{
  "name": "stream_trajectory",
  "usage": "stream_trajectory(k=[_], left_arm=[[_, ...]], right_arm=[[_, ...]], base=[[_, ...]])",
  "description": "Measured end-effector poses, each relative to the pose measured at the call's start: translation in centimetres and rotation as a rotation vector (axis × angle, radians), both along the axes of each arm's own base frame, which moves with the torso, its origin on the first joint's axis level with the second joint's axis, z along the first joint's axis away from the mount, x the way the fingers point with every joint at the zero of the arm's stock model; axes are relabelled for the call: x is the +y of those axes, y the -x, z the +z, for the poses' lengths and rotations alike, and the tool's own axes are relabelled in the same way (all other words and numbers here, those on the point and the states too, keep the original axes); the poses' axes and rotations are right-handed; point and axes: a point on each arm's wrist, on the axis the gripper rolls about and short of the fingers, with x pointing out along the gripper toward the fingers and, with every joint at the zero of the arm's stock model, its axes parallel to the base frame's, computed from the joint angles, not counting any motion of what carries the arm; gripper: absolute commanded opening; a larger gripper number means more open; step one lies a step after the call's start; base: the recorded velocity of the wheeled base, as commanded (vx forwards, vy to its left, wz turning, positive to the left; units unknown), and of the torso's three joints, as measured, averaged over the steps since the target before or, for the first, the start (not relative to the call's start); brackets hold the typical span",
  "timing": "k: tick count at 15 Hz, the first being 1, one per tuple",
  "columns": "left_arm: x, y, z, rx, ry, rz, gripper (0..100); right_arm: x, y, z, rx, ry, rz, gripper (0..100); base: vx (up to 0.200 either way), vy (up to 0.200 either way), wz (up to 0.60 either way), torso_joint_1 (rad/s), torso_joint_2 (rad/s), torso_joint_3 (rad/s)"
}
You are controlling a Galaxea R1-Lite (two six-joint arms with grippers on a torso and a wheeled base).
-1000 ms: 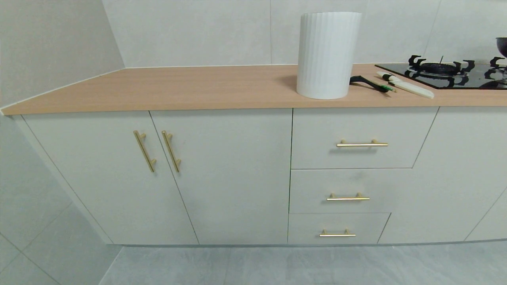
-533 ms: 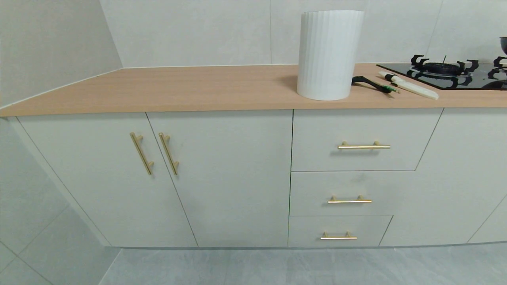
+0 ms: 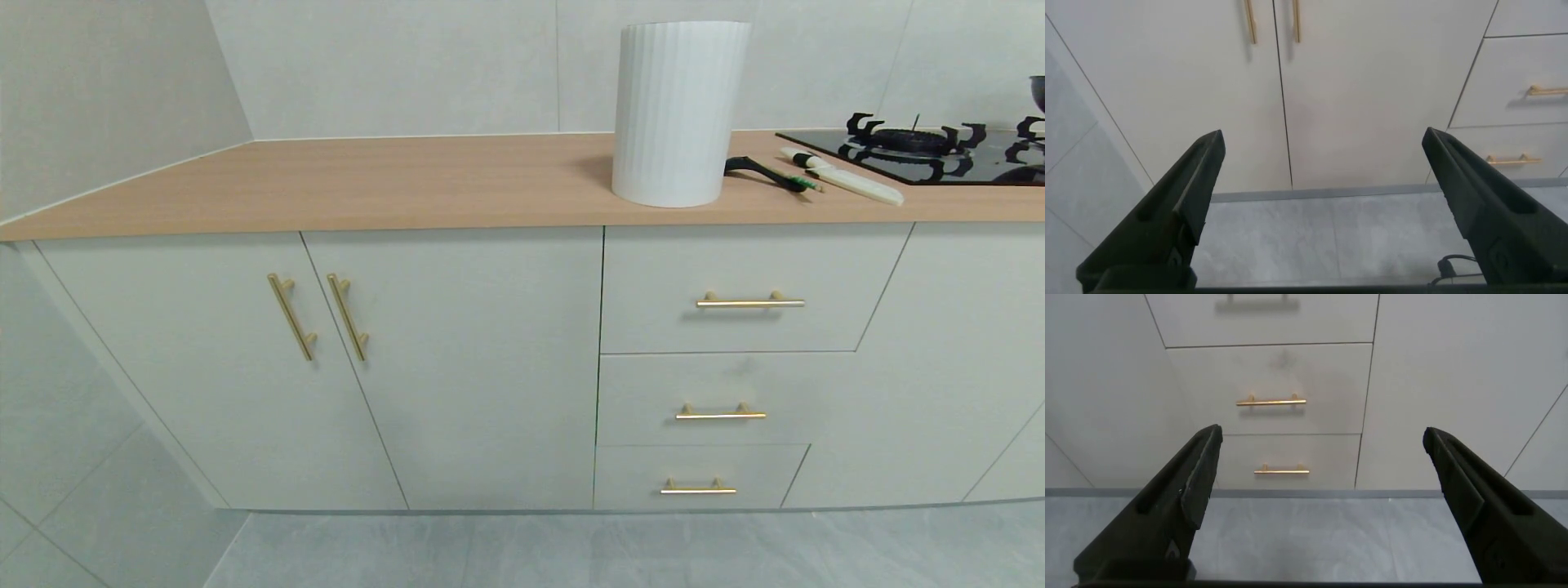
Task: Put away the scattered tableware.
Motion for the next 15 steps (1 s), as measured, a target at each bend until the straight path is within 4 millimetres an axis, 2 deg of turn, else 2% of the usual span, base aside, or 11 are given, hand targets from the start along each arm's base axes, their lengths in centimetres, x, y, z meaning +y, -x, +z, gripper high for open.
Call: stream_trajectory(k=[5, 7, 9, 12, 15], left_arm=[[0.0, 0.0, 0.0, 0.0, 0.0, 0.0, 100], [0.0, 0.0, 0.0, 0.0, 0.0, 0.0, 100], [0.0, 0.0, 0.0, 0.0, 0.0, 0.0, 100], [0.0, 0.0, 0.0, 0.0, 0.0, 0.0, 100], [0.0, 0.0, 0.0, 0.0, 0.0, 0.0, 100]], right_arm=[[0.0, 0.1, 0.2, -0.008, 0.02, 0.012, 100], [0.1, 0.6, 2.4, -0.067, -0.003, 0.062, 100], [0.1, 0.2, 3.7, -0.036, -0.011, 0.096, 100], [0.2, -2.1, 5.3, 0.129, -0.017, 0.134, 100], [0.4, -5.7, 7.2, 0.297, -0.018, 0.161, 100]], base=[[0.0, 0.0, 0.0, 0.0, 0.0, 0.0], [0.0, 0.0, 0.0, 0.0, 0.0, 0.0], [0.0, 0.0, 0.0, 0.0, 0.0, 0.0], [0.0, 0.0, 0.0, 0.0, 0.0, 0.0], [0.0, 0.0, 0.0, 0.0, 0.0, 0.0]])
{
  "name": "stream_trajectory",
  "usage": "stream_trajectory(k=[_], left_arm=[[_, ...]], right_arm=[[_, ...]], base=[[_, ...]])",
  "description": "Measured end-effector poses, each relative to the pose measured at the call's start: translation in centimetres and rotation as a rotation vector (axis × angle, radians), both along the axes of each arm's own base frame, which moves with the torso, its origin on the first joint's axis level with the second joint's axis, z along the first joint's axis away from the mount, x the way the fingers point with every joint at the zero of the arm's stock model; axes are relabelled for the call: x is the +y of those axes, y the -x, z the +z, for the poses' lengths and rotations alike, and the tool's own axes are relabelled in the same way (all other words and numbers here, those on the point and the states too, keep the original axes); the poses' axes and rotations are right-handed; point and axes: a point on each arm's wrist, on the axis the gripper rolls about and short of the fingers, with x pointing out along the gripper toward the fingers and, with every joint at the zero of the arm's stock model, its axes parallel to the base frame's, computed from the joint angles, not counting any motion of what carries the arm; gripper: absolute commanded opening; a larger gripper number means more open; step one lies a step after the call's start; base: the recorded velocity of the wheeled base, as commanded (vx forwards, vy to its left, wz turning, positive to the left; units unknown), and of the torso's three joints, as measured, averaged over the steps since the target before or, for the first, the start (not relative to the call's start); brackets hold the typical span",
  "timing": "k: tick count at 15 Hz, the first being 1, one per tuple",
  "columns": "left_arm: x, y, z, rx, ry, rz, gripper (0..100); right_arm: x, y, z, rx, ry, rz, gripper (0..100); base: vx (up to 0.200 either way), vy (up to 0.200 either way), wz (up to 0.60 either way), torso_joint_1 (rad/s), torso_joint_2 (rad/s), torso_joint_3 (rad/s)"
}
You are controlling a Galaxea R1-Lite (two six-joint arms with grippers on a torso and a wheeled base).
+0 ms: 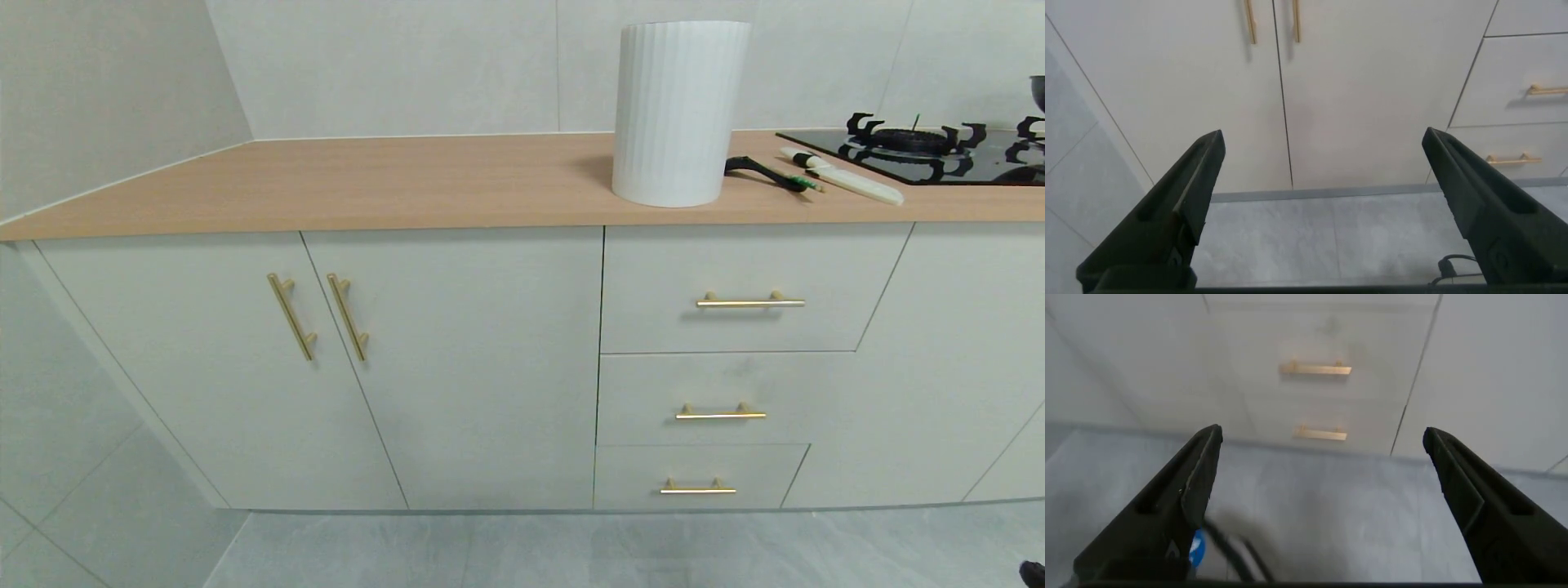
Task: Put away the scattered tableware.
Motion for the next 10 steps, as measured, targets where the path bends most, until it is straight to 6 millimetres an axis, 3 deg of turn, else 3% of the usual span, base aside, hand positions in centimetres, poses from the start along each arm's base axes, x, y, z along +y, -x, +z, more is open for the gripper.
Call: stream_trajectory(k=[5, 10], left_arm=[[0.0, 0.0, 0.0, 0.0, 0.0, 0.0, 100], [0.0, 0.0, 0.0, 0.0, 0.0, 0.0, 100]], right_arm=[[0.6, -7.3, 2.1, 0.116, 0.036, 0.026, 100], [1.5, -15.9, 2.5, 0.2, 0.071, 0.043, 100]], base=[[0.0, 0.0, 0.0, 0.0, 0.0, 0.0], [0.0, 0.0, 0.0, 0.0, 0.0, 0.0]])
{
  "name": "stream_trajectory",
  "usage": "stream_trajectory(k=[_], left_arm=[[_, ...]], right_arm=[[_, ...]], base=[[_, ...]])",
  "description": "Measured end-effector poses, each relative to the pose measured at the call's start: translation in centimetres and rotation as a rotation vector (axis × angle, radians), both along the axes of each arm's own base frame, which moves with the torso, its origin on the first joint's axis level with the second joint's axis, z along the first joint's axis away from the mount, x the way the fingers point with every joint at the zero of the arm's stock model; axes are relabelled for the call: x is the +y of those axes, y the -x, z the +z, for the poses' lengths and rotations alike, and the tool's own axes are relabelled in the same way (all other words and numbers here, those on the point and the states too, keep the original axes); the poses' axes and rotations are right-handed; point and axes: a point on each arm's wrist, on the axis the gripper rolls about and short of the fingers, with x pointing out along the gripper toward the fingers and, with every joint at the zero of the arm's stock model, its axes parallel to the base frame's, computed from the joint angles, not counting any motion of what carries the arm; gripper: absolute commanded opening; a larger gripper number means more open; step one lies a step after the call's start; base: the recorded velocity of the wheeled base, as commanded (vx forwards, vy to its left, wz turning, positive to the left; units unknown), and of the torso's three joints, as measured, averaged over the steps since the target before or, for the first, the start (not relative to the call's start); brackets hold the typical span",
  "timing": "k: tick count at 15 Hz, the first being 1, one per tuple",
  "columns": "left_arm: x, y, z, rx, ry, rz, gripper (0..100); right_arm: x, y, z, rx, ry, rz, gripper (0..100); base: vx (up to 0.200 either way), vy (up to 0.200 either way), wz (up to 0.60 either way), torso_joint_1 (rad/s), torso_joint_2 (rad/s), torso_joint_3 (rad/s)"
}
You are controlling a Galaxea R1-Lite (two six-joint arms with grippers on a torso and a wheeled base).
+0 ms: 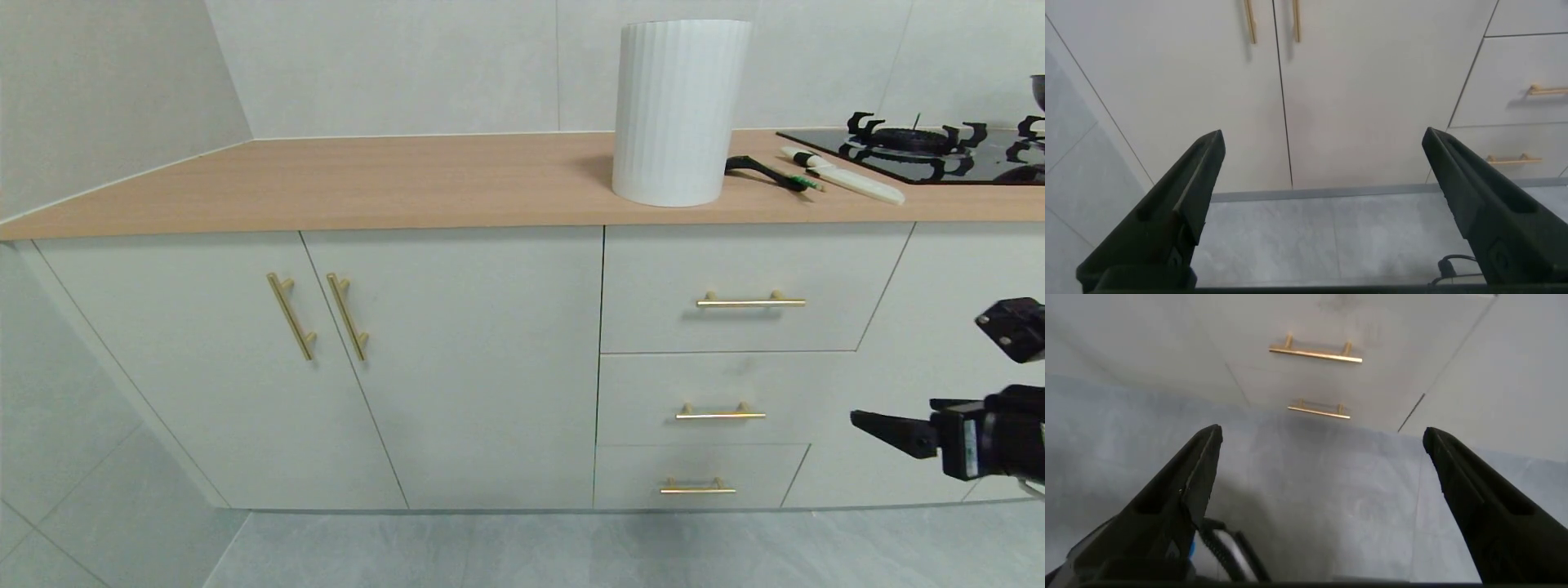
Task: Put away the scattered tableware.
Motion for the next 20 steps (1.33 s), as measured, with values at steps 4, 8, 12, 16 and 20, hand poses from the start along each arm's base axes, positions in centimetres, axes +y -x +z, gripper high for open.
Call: stream_trajectory(k=[4, 8, 12, 16, 20], left_arm=[[0.0, 0.0, 0.0, 0.0, 0.0, 0.0, 100], [0.0, 0.0, 0.0, 0.0, 0.0, 0.0, 100], [0.0, 0.0, 0.0, 0.0, 0.0, 0.0, 100], [0.0, 0.0, 0.0, 0.0, 0.0, 0.0, 100], [0.0, 0.0, 0.0, 0.0, 0.0, 0.0, 100]], right_arm=[[0.7, -6.8, -1.3, 0.073, 0.021, 0.01, 100], [1.7, -11.6, -5.3, 0.149, 0.032, 0.023, 100], [2.3, -15.1, -9.8, 0.113, 0.046, -0.005, 100], [2.6, -17.4, -13.8, 0.045, 0.058, -0.056, 100], [3.2, -18.6, -15.9, 0.077, -0.012, -0.092, 100]], base=[[0.0, 0.0, 0.0, 0.0, 0.0, 0.0], [0.0, 0.0, 0.0, 0.0, 0.0, 0.0], [0.0, 0.0, 0.0, 0.0, 0.0, 0.0], [0.0, 0.0, 0.0, 0.0, 0.0, 0.0], [0.0, 0.0, 0.0, 0.0, 0.0, 0.0]])
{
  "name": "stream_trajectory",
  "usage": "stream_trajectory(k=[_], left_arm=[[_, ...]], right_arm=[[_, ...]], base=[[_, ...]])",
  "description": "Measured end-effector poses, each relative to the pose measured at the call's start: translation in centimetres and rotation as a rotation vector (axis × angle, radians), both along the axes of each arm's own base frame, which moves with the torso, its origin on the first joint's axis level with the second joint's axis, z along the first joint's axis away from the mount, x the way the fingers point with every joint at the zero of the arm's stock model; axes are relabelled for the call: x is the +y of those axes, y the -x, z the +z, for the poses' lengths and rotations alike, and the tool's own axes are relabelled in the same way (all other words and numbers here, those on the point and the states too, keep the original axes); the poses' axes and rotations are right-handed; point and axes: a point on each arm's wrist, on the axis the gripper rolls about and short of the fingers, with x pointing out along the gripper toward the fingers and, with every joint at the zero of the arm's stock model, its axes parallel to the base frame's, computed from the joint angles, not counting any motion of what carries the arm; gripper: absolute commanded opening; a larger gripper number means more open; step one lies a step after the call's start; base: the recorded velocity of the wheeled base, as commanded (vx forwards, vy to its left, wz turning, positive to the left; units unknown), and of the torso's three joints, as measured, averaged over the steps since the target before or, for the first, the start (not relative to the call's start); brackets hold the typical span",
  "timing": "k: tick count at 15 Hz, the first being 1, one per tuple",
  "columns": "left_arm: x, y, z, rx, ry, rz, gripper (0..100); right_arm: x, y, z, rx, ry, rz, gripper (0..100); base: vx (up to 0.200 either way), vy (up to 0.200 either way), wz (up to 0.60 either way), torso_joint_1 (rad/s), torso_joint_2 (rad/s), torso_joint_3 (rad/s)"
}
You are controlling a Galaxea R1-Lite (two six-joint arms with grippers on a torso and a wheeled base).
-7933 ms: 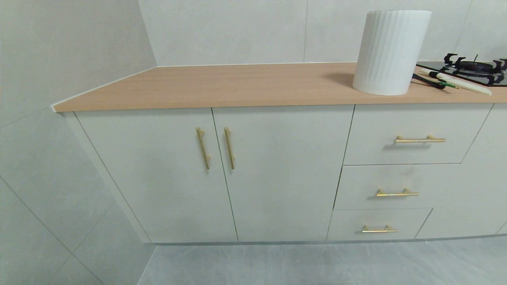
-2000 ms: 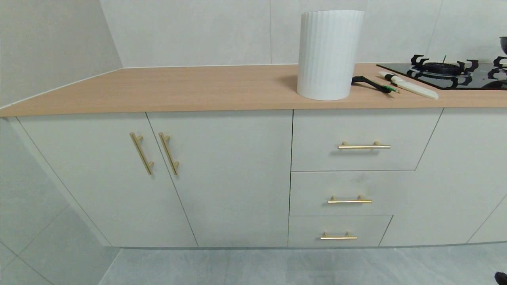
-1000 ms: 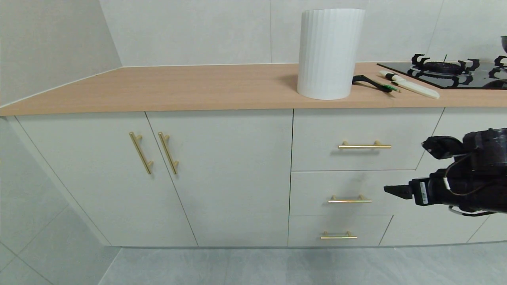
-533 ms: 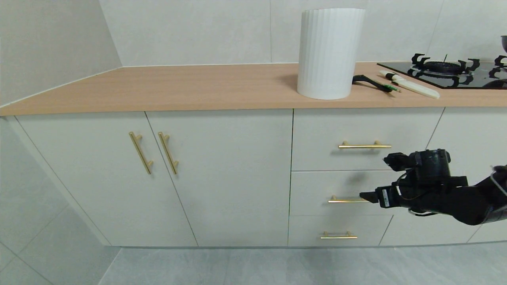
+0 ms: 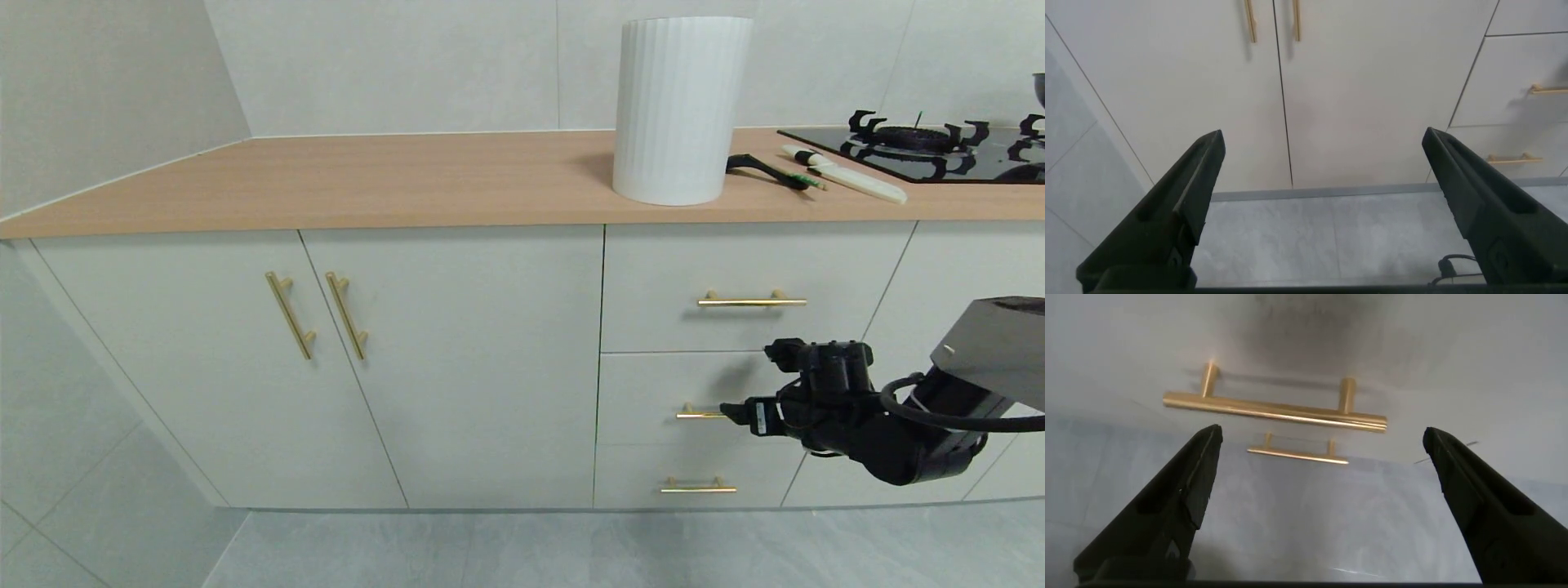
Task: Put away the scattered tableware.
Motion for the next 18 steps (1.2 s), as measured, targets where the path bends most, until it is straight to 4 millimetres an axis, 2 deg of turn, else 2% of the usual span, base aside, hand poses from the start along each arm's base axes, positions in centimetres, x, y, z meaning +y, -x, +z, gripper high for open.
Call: stream_trajectory(k=[2, 9, 13, 18], left_arm=[[0.0, 0.0, 0.0, 0.0, 0.0, 0.0, 100], [0.0, 0.0, 0.0, 0.0, 0.0, 0.0, 100], [0.0, 0.0, 0.0, 0.0, 0.0, 0.0, 100], [0.0, 0.0, 0.0, 0.0, 0.0, 0.0, 100]], right_arm=[[0.6, -0.8, -0.6, -0.001, -0.033, -0.019, 100], [1.5, -2.6, -2.7, -0.08, 0.018, -0.104, 100], [1.6, -2.6, -4.0, -0.042, 0.033, -0.106, 100], [1.5, -2.1, -4.2, 0.035, 0.049, -0.101, 100]], base=[[0.0, 0.0, 0.0, 0.0, 0.0, 0.0], [0.0, 0.0, 0.0, 0.0, 0.0, 0.0], [0.0, 0.0, 0.0, 0.0, 0.0, 0.0], [0.0, 0.0, 0.0, 0.0, 0.0, 0.0]])
